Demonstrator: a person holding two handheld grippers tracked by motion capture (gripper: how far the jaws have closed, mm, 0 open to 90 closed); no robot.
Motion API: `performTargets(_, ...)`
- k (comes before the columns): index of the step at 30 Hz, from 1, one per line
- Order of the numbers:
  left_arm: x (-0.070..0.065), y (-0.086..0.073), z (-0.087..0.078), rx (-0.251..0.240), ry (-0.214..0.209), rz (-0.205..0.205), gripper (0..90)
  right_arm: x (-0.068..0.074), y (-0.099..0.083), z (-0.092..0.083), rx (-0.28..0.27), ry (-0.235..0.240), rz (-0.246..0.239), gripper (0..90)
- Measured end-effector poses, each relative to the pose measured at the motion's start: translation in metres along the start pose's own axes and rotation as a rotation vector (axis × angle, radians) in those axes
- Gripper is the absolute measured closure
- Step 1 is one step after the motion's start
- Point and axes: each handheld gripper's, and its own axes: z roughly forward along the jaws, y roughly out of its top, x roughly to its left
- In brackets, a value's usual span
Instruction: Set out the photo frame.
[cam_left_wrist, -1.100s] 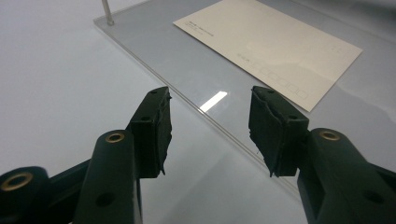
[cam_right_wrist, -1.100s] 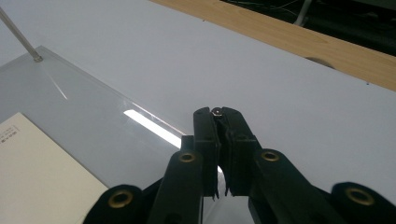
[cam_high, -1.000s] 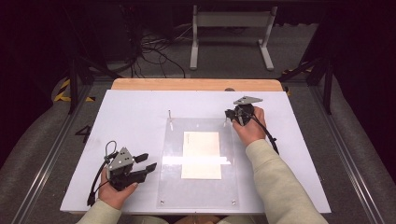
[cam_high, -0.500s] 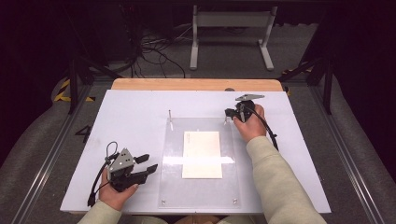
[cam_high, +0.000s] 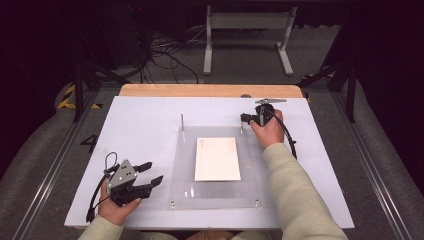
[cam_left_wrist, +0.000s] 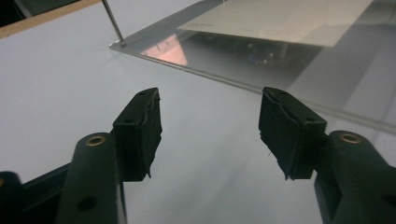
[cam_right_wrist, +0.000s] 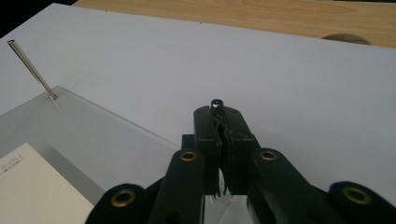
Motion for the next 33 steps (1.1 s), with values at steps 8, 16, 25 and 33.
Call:
performTargets(8, -0.016, 0.001, 0.008, 0.014, 0.006, 0.084, 22.5, -0.004, 0.001, 0.004, -0.006, 0.014, 0.036, 86.2)
performTargets(16, -0.039, 0.015, 0.018, -0.047, -0.015, 0.176, 22.4, -0.005, 0.002, 0.004, -0.006, 0.016, 0.052, 86.1)
performTargets(25, -0.044, 0.023, 0.019, -0.125, -0.048, 0.259, 41.8, -0.003, 0.001, 0.004, -0.007, 0.007, 0.058, 86.0)
performTargets(33, -0.042, 0.029, 0.017, -0.167, -0.049, 0.253, 51.3, -0.004, -0.003, 0.002, -0.040, 0.018, 0.067, 85.0)
